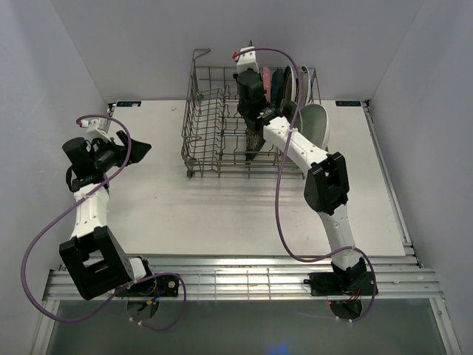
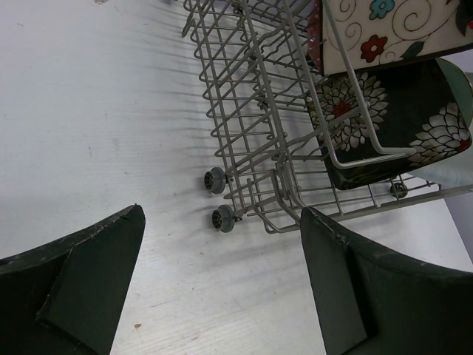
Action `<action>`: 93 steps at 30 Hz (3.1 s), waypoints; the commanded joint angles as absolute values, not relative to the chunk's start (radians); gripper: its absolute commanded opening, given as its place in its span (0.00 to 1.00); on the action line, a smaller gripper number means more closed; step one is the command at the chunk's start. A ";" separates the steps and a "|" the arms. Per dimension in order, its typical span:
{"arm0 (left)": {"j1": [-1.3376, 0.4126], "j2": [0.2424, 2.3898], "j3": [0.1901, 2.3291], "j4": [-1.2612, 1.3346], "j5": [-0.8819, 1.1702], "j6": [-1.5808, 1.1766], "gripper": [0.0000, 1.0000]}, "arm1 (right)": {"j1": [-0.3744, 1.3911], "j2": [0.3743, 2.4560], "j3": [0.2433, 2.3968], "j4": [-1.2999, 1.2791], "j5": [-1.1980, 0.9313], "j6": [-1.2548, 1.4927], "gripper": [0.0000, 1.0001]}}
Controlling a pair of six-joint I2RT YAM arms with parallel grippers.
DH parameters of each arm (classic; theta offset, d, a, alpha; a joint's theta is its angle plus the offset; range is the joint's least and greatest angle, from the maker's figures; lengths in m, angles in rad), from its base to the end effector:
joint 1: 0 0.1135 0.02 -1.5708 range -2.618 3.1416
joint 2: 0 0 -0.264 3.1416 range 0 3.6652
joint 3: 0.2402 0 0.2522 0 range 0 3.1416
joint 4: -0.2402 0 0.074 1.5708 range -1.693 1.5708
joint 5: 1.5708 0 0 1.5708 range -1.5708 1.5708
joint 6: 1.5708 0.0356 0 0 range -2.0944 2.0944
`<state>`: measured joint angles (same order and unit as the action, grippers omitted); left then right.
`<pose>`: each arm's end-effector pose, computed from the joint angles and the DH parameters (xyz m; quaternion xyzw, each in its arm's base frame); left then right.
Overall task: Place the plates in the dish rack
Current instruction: Insert the plate into the dish rack.
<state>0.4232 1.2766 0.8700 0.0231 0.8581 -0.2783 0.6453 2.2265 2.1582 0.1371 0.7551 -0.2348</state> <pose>0.2685 0.0914 0.2880 -0.0405 0.7878 -0.3071 0.5323 0.4374 0.2987 0.3728 -0.0264 0.6887 -0.1078 0.7165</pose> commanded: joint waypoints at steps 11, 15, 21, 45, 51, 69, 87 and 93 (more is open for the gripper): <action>0.420 1.224 0.861 0.031 0.862 -0.272 0.96 | 0.624 2.218 2.237 0.402 0.793 -0.207 0.08; 0.420 1.221 0.862 0.031 0.864 -0.272 0.96 | 0.623 2.238 2.249 0.408 0.805 -0.209 0.08; 0.420 1.221 0.861 0.031 0.864 -0.268 0.96 | 0.618 2.256 2.241 0.411 0.811 -0.192 0.08; 0.419 1.209 0.867 0.017 0.874 -0.265 0.96 | 0.623 2.310 2.243 0.356 0.782 -0.089 0.08; 0.420 1.212 0.867 0.012 0.876 -0.262 0.96 | 0.621 2.316 2.221 0.397 0.799 -0.104 0.08; 0.420 1.212 0.874 0.006 0.864 -0.253 0.96 | 0.554 2.347 2.224 0.388 0.712 -0.025 0.08; 0.420 1.203 0.881 0.006 0.864 -0.245 0.96 | 0.566 2.250 2.247 0.224 0.684 0.037 0.08; 0.420 1.198 0.882 -0.023 0.864 -0.241 0.96 | 0.574 2.204 2.227 0.187 0.675 0.044 0.08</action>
<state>0.4232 1.2396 0.8627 -0.0059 0.8570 -0.2543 0.5762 2.3249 2.1704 0.1154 0.6914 -0.0162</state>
